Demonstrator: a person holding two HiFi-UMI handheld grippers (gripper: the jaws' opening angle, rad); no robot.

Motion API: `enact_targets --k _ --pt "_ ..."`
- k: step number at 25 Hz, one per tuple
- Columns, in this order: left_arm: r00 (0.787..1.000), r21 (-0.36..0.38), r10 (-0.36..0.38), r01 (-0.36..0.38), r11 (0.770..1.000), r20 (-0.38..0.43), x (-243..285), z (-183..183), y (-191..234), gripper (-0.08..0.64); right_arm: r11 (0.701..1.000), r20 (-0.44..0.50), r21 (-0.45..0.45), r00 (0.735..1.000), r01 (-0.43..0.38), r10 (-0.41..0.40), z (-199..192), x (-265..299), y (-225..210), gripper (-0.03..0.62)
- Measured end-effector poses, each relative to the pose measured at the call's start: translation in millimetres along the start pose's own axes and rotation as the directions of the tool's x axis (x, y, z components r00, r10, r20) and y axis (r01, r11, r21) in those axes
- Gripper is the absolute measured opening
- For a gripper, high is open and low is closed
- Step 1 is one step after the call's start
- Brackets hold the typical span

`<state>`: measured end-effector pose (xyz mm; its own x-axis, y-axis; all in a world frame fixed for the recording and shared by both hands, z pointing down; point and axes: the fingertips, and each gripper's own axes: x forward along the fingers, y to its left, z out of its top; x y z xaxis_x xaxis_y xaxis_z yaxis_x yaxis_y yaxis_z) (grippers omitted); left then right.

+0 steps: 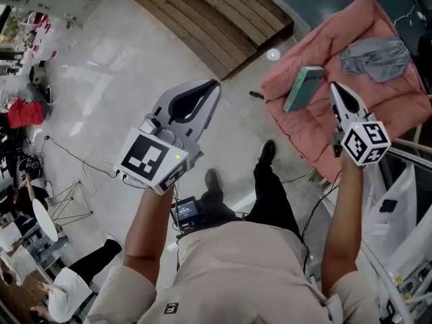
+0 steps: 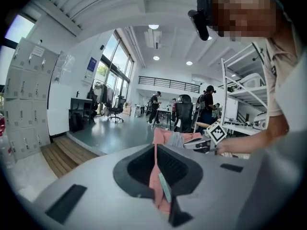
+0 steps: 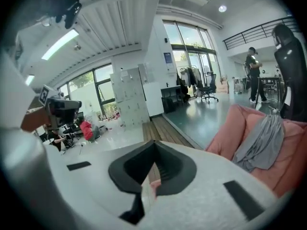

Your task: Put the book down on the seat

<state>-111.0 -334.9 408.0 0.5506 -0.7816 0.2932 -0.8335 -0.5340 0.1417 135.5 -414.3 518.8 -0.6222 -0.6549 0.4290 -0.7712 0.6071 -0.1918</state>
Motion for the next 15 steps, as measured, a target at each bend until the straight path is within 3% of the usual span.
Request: enact_targets --k 7,15 --pt "0.995 0.050 -0.008 0.003 0.999 0.098 -80.4 54.3 -11.1 0.020 0.990 0.059 -0.115 0.994 -0.082 0.089 84.6 -65.4 118.0 -0.008" --pt "0.981 0.124 -0.046 0.023 0.992 0.188 -150.7 110.1 -34.1 0.020 0.967 0.110 -0.229 0.983 -0.115 0.143 153.4 -133.7 216.5 -0.008"
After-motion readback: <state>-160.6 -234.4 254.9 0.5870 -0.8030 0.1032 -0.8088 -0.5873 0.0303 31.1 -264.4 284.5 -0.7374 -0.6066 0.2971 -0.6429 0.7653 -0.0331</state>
